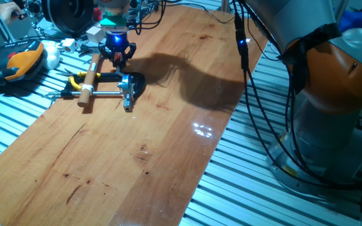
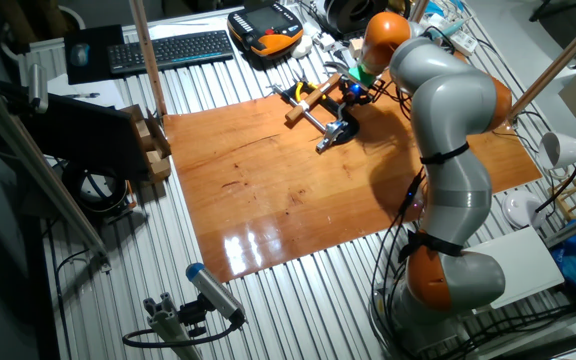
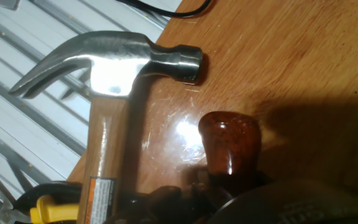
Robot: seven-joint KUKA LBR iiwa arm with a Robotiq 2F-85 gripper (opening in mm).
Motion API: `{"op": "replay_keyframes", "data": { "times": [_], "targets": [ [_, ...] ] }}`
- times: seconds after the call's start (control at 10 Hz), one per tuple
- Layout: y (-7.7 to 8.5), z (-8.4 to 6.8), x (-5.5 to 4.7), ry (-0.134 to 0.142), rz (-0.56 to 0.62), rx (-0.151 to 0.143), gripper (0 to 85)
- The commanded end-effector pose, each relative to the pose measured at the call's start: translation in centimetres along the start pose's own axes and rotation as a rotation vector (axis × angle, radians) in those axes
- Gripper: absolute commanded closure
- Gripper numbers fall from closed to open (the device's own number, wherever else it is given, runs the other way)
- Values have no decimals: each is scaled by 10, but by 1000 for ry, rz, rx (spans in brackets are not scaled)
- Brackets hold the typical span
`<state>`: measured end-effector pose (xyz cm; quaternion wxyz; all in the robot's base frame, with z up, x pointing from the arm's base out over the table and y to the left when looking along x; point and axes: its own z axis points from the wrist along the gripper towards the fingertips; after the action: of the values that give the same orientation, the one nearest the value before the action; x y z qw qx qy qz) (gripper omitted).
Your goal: Pull up the lever
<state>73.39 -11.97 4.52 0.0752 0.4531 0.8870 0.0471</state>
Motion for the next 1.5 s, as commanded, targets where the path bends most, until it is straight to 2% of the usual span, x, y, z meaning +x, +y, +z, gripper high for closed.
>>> {"op": "replay_keyframes", "data": {
  "times": [0.0,0.5,0.7,1.4],
  "targets": [
    [0,-2,0,-6,-6,1,850],
    [3,-15,0,-24,-25,13,850],
    [6,-22,2,-31,-26,27,850],
    [21,-59,6,-23,-33,76,850]
  ]
}}
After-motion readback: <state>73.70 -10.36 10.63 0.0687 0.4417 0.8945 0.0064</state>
